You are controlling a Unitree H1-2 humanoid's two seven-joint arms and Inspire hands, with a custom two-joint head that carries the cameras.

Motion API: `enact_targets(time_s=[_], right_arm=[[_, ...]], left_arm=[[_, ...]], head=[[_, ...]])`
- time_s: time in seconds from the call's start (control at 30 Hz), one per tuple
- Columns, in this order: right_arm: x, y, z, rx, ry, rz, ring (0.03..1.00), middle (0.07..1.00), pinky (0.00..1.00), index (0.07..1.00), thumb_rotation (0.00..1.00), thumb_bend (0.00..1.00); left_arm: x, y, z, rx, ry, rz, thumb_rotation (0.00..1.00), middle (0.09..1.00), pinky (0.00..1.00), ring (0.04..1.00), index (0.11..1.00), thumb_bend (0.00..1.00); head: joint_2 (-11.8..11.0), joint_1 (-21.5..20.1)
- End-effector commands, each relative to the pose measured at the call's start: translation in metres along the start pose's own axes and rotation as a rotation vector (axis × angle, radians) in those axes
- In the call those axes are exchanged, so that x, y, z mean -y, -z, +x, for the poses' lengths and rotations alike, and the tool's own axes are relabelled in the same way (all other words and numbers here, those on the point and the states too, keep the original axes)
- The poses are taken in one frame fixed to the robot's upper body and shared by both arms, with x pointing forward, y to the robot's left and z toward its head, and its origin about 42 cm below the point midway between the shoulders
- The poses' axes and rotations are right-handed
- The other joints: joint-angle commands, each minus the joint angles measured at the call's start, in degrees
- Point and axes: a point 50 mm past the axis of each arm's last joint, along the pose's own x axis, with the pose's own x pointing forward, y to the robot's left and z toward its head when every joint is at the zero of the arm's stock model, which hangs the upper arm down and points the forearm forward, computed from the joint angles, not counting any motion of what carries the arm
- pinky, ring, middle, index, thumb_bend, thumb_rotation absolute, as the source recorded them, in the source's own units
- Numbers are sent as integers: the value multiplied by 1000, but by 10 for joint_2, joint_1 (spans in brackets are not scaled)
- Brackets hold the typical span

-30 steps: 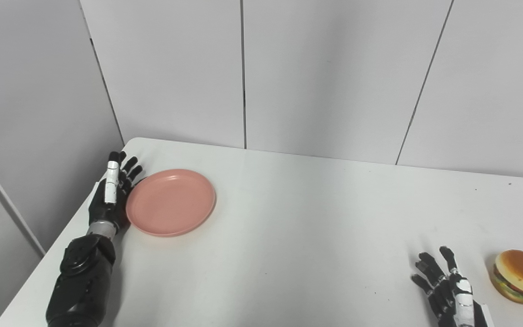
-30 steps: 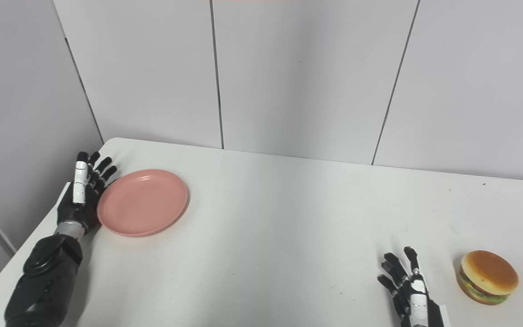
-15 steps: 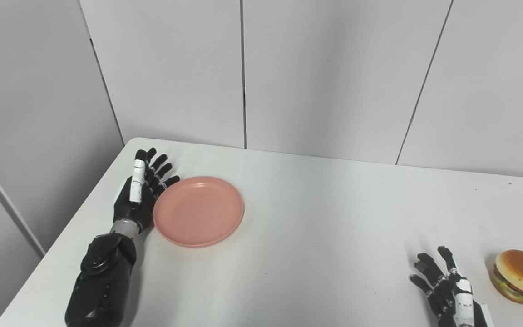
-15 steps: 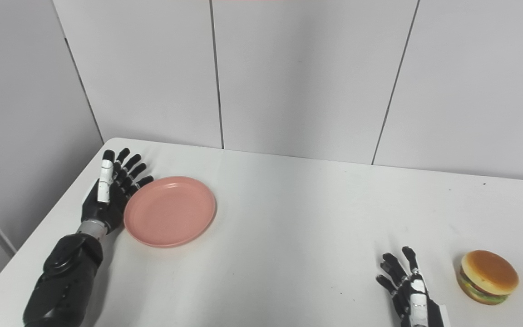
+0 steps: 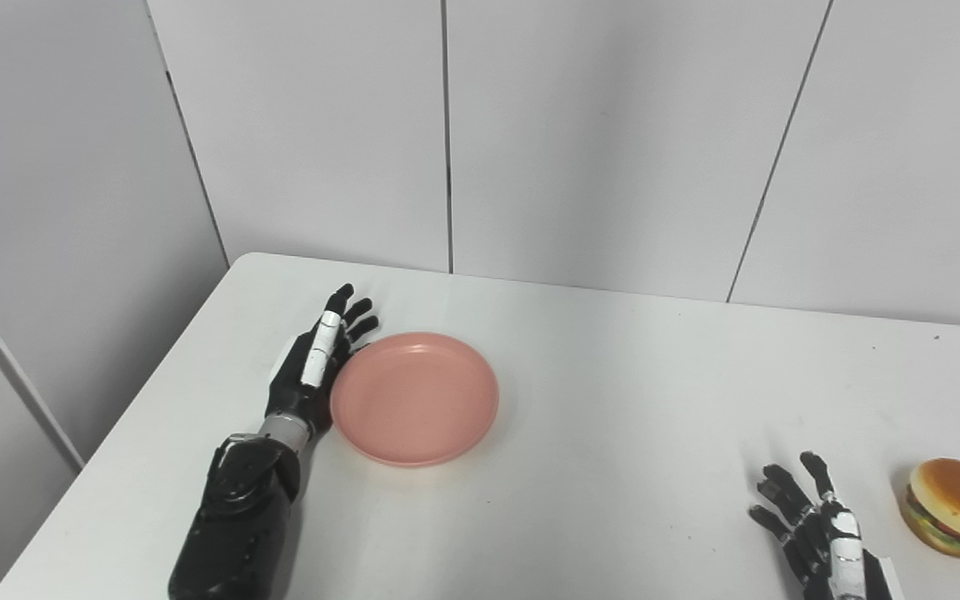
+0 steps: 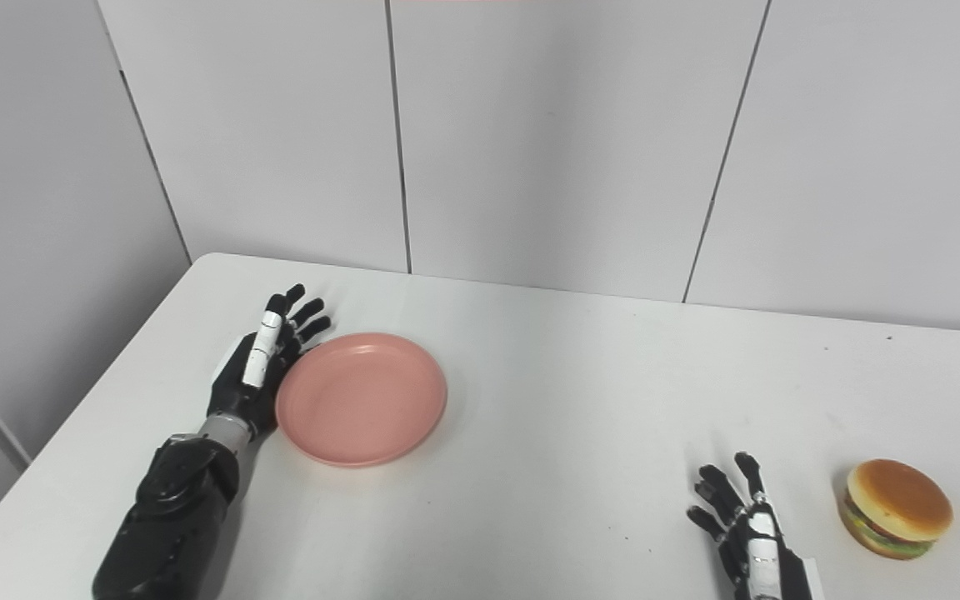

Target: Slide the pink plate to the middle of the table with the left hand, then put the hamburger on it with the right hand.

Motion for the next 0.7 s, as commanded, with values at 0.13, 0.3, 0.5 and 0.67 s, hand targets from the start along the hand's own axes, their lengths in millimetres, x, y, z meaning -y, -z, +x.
enact_targets(time_s=[0.13,0.3,0.5,0.67], right_arm=[[-5,7,-9,-29,-6,12,862,851,826,955,1000,733],[-8,8,-9,-29,-7,1,858,847,815,949,1000,725],[-15,8,-9,-30,-10,9,851,842,807,949,1000,730],[-26,7,-12,-28,-11,3,838,836,785,948,998,757]], left_arm=[[29,-3,10,35,16,-33,825,920,762,905,983,924],[46,-2,10,44,34,-57,836,929,749,902,986,922],[65,0,8,40,44,-114,823,924,780,910,1000,923],[84,2,9,24,68,-159,844,933,780,914,1000,896]], head=[[3,-9],[4,-22],[15,-61],[22,-102]])
